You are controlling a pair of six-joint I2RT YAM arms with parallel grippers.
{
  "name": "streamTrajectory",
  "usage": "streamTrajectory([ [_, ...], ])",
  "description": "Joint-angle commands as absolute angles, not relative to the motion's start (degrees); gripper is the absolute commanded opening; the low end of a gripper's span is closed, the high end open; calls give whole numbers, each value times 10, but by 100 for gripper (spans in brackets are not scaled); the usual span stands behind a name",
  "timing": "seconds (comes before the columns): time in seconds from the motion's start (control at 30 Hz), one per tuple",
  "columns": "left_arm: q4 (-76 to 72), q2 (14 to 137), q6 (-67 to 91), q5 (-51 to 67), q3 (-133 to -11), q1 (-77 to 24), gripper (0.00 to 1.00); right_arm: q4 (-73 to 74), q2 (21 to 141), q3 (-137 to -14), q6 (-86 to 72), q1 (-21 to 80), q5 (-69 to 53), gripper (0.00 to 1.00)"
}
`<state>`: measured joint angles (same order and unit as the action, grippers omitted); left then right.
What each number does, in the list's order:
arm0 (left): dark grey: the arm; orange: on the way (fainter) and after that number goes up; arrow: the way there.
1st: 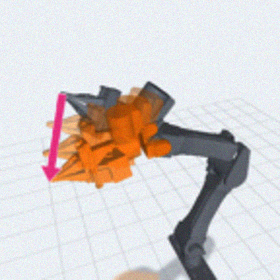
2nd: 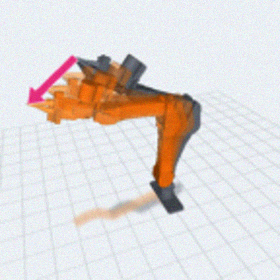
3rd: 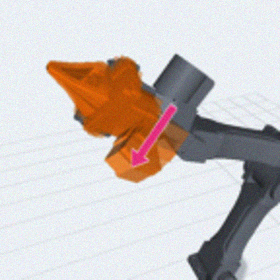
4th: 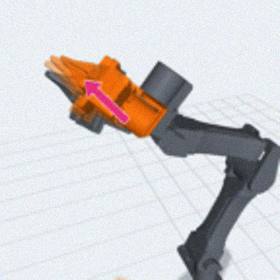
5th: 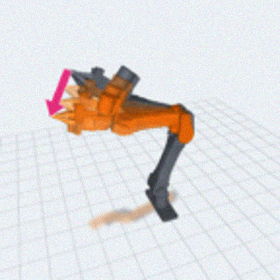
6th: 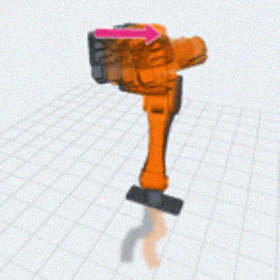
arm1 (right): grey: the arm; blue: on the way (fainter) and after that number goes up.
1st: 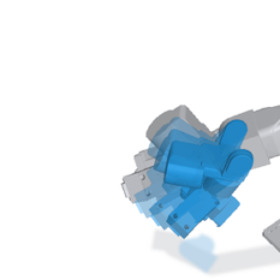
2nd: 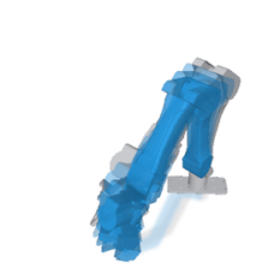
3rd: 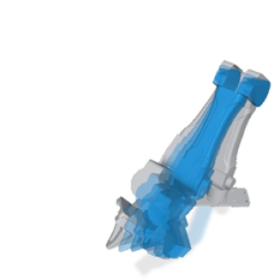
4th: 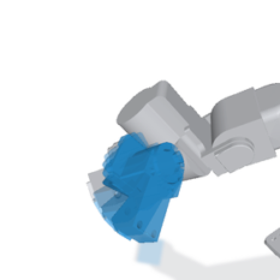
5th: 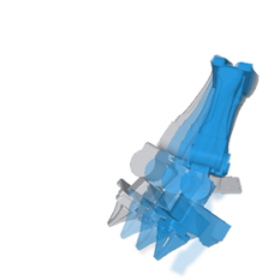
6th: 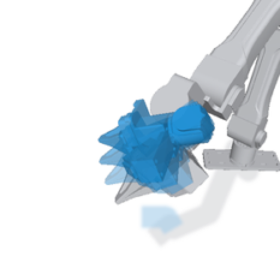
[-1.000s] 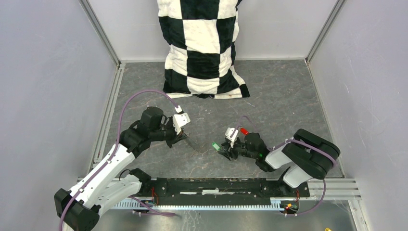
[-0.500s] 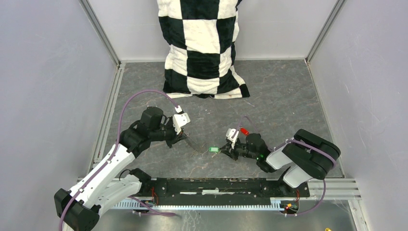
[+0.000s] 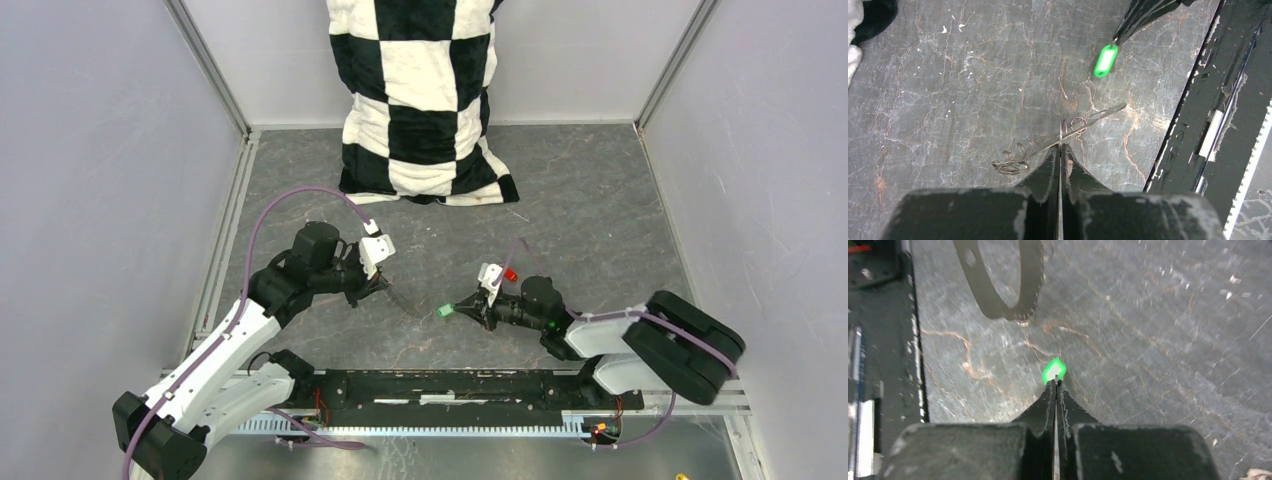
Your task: Put the keys on the keyring
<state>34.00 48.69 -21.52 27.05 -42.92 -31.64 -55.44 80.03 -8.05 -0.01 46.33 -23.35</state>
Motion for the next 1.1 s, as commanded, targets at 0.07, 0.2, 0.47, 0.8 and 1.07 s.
streamTrajectory([
  [0.07, 331, 487, -193, 282, -451, -316, 2, -489, 684, -85, -22, 473, -250, 0],
  [0.2, 328, 491, -192, 301, -453, -316, 2, -415, 643, -132, -7, 508, -233, 0],
  [0.47, 327, 485, -215, 346, -453, -316, 2, -308, 645, -253, -17, 569, -146, 0],
  [0.8, 320, 492, -229, 366, -460, -316, 2, -177, 698, -378, 45, 646, -35, 0],
  [1.07, 319, 487, -224, 367, -456, -316, 2, -235, 685, -371, 16, 657, -49, 0],
])
